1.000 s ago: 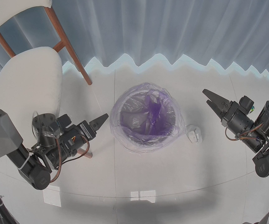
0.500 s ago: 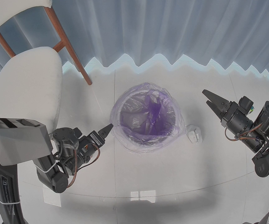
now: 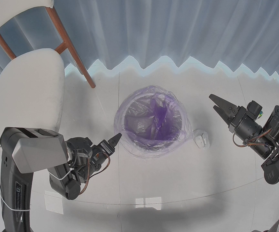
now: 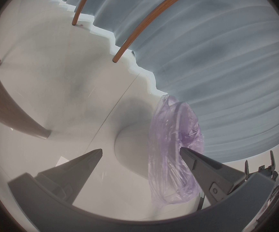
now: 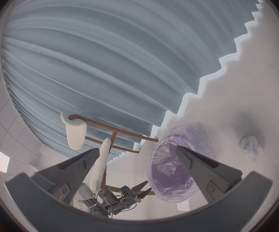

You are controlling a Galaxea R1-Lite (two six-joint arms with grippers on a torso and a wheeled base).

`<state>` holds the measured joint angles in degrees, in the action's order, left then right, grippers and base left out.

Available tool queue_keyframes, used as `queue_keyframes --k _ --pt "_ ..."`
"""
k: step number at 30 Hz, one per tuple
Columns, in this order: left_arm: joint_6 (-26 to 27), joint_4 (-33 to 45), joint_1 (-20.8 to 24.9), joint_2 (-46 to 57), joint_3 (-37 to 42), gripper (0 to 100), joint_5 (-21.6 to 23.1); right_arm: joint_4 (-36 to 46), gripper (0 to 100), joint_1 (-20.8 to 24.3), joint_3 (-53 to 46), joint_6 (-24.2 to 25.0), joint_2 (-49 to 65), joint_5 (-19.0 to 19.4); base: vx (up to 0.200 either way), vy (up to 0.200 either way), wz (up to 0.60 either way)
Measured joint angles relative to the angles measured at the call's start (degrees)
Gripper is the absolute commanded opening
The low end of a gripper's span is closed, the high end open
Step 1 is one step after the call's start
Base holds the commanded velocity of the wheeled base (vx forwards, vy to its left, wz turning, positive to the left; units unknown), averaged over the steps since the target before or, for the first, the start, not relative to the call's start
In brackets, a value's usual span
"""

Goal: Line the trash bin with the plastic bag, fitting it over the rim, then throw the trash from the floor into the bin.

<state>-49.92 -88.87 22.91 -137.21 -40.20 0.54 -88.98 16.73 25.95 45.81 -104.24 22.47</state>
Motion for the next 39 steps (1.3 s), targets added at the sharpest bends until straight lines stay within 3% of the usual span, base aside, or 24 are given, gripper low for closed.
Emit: queue_keyframes --k 39 --pt "-1.06 0.20 -3.69 -14.15 -15.49 100 -0.21 0.00 100 0.39 -0.29 0.15 -0.44 0.00 0.000 0.000 0.00"
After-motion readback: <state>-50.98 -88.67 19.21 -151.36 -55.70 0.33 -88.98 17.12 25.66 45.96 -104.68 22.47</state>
